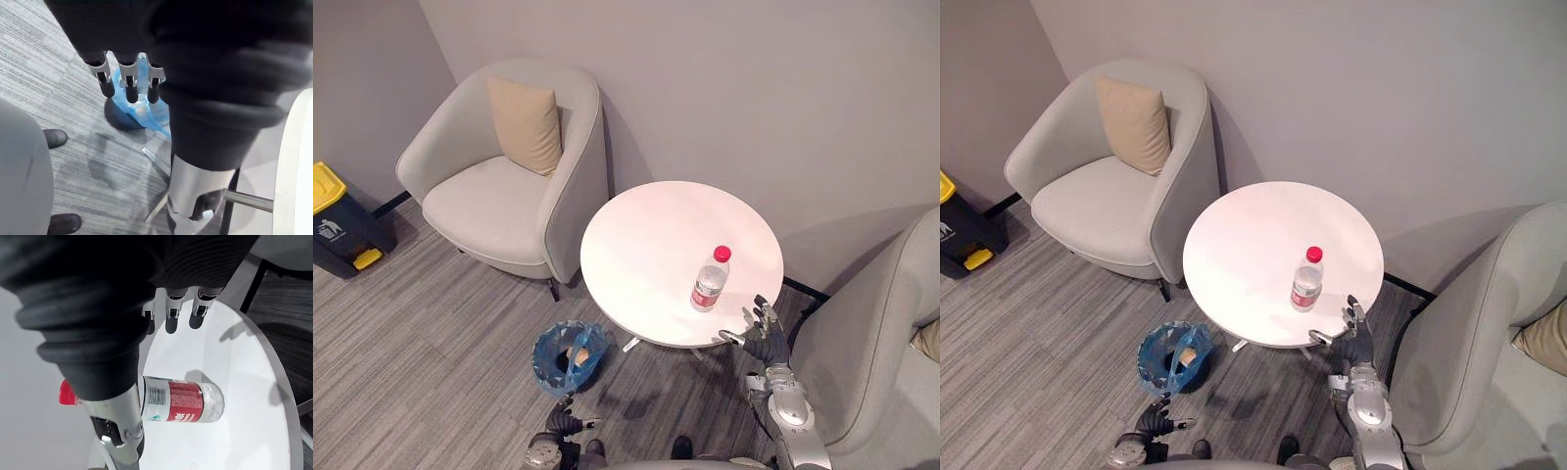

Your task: Gather rubbish on tea table into small bin, then transfer packed bag to large trash can.

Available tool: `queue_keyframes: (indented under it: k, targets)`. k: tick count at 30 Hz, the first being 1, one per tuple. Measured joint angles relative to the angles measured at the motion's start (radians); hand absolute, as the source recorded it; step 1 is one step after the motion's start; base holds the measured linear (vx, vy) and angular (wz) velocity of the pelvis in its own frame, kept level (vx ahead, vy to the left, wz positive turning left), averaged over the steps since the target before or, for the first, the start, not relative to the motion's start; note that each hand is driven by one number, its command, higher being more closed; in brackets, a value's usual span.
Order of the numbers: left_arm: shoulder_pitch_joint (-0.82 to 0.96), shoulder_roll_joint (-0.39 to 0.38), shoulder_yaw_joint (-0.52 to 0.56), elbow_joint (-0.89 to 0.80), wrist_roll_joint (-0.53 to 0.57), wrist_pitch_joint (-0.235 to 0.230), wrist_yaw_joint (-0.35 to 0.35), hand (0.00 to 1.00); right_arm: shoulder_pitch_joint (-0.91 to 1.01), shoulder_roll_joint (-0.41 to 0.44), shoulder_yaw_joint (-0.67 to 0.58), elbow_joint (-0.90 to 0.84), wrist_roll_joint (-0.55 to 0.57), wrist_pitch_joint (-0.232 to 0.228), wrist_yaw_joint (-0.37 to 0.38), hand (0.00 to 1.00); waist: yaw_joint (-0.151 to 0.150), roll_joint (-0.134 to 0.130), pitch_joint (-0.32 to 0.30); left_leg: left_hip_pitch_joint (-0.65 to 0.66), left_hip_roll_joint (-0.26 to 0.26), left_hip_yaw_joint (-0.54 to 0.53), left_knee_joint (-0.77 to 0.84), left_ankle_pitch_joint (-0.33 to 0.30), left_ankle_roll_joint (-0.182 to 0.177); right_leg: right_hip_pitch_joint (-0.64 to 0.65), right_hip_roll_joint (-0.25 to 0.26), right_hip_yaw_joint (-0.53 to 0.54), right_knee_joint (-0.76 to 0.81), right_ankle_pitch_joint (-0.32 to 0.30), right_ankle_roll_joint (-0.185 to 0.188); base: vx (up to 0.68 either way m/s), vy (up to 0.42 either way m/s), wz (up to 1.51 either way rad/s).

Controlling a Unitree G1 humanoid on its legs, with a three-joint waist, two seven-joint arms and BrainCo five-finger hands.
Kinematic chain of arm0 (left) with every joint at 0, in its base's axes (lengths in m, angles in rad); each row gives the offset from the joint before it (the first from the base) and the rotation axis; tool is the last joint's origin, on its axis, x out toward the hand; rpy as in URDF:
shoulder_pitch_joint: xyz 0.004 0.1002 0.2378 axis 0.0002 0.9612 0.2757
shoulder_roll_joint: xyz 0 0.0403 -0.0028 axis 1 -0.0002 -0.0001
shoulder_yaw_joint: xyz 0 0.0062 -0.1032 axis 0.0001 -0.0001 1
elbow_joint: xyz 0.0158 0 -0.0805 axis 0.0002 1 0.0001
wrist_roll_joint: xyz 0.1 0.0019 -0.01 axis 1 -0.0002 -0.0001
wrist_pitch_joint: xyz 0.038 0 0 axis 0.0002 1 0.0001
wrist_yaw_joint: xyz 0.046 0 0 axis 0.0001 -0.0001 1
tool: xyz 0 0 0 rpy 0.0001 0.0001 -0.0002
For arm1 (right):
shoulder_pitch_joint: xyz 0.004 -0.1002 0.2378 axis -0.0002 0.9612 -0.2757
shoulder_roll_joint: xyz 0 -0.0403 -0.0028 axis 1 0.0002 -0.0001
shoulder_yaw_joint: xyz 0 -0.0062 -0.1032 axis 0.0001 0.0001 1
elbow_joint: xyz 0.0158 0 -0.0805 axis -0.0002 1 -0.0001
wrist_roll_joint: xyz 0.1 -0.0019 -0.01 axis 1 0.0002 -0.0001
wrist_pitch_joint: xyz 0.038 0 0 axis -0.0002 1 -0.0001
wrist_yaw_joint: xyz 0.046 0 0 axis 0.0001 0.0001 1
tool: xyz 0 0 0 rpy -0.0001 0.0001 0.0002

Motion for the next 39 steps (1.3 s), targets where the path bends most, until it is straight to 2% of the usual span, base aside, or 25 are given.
queue_keyframes:
  k: [9,29,34,35,39]
  targets:
    - [0.0,0.001,0.001,-0.001,0.0,-0.001,-0.019,0.0,-0.075,-0.028,-0.011,0.028,0.012,0.0,-0.005,0.0,0.0,0.006,0.003,-0.012,-0.002,-0.002,-0.002,0.0,0.001,-0.011,-0.002,-0.004,0.003,-0.001,0.002,0.0,0.0,0.01]
    - [0.004,0.003,0.0,-0.027,-0.002,-0.003,-0.019,0.0,-0.284,-0.103,0.03,0.206,0.051,0.005,-0.028,0.0,0.007,0.018,0.017,-0.053,-0.012,-0.04,-0.003,0.002,0.003,-0.034,-0.009,-0.04,0.003,-0.008,0.009,-0.01,0.005,0.05]
    - [0.005,0.003,0.0,-0.042,-0.016,-0.003,-0.018,0.0,-0.331,-0.103,0.04,0.233,0.061,0.006,-0.028,0.0,0.023,0.021,0.026,-0.066,-0.012,-0.04,-0.003,0.003,0.003,-0.047,-0.009,-0.04,0.004,-0.008,0.009,0.0,0.0,0.0]
    - [0.005,0.003,0.0,-0.048,-0.022,-0.004,-0.017,0.0,-0.349,-0.106,0.042,0.255,0.064,0.006,-0.028,1.0,0.028,0.021,0.03,-0.067,-0.012,-0.041,-0.003,0.003,0.004,-0.047,-0.009,-0.042,0.004,-0.009,0.009,0.01,0.01,0.04]
    - [0.005,0.004,0.003,-0.062,-0.028,-0.006,-0.015,0.0,-0.406,-0.12,0.076,0.295,0.08,0.007,-0.029,1.0,0.031,0.022,0.049,-0.068,-0.012,-0.043,-0.003,0.003,0.004,-0.046,-0.009,-0.044,0.004,-0.009,0.009,0.0,0.006,0.02]
